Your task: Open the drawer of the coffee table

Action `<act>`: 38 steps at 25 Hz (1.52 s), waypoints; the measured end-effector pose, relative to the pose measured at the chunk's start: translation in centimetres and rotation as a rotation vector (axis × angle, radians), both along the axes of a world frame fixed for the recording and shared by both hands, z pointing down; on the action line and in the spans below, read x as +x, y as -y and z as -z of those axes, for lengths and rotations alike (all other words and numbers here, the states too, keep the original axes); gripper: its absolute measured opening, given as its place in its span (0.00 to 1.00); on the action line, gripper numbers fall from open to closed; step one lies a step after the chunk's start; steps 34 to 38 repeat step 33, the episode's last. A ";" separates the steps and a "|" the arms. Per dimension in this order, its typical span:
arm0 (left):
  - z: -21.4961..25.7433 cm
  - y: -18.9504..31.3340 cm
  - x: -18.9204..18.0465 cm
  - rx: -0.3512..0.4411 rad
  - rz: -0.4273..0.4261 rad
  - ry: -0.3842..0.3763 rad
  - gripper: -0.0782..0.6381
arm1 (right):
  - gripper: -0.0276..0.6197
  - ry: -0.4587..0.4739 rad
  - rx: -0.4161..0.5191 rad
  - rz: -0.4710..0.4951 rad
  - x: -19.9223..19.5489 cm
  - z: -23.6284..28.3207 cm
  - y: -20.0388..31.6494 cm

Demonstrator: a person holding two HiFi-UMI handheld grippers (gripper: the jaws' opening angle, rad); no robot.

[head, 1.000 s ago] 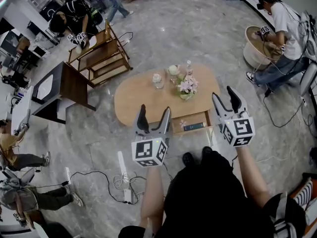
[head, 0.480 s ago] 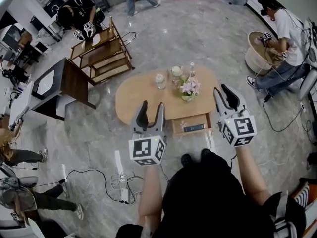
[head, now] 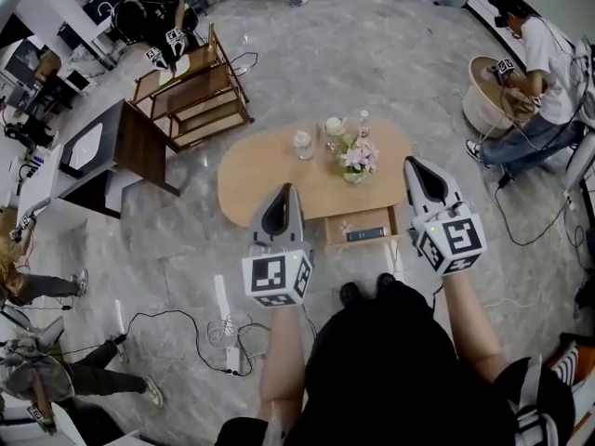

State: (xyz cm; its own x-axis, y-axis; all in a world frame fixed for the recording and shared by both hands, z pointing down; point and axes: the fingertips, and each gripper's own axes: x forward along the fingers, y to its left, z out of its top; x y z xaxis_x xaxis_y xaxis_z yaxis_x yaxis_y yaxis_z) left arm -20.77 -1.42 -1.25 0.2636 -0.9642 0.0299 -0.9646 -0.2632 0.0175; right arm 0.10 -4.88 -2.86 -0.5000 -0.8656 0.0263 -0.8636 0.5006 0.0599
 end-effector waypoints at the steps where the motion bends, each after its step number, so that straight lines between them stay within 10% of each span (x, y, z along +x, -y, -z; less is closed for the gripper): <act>1: -0.2 0.0 0.0 -0.005 -0.002 0.003 0.13 | 0.06 0.005 -0.001 0.005 -0.1 0.0 0.0; 38: -1.6 -0.9 1.1 -0.050 -0.005 0.014 0.13 | 0.06 -0.031 -0.016 0.039 0.7 -0.8 -1.4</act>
